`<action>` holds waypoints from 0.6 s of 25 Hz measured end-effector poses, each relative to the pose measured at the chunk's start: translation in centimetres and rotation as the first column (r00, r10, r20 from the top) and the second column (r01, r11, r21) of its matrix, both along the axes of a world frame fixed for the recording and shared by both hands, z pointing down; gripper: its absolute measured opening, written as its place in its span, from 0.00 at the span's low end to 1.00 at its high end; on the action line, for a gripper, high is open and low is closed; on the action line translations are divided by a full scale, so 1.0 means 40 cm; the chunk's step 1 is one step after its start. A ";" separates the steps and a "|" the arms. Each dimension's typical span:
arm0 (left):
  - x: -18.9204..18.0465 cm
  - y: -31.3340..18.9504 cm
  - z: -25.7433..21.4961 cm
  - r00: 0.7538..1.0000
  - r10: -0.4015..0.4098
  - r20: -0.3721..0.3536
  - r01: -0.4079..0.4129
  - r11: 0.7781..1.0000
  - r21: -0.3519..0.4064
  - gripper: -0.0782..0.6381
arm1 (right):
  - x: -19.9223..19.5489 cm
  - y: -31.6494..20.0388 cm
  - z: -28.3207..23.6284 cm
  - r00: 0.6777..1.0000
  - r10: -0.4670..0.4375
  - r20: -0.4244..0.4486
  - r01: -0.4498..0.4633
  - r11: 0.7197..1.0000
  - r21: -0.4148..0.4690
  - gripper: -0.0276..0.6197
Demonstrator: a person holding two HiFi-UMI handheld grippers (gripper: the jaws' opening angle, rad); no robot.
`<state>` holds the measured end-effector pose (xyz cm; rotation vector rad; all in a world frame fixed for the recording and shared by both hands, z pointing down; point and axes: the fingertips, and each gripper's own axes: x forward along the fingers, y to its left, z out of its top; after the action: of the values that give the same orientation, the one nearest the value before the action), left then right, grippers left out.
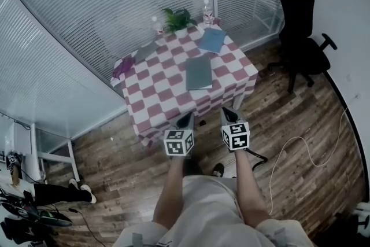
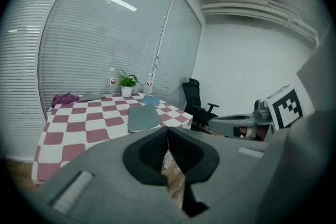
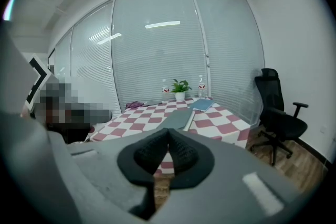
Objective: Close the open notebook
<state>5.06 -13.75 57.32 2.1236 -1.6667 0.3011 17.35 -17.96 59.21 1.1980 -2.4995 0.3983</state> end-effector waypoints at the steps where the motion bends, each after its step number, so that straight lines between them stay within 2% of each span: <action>1: 0.000 0.000 -0.001 1.000 -0.001 0.001 0.001 1.000 0.002 0.12 | 0.000 0.001 0.002 1.000 -0.003 -0.005 0.003 1.000 0.001 0.05; 15: -0.004 -0.009 -0.007 1.000 -0.005 0.013 0.005 1.000 0.003 0.12 | -0.006 0.001 0.013 0.999 -0.030 -0.022 0.030 1.000 -0.010 0.04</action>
<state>4.92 -14.11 57.04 2.1234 -1.6811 0.3118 17.11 -17.93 59.71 1.1540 -2.4908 0.3874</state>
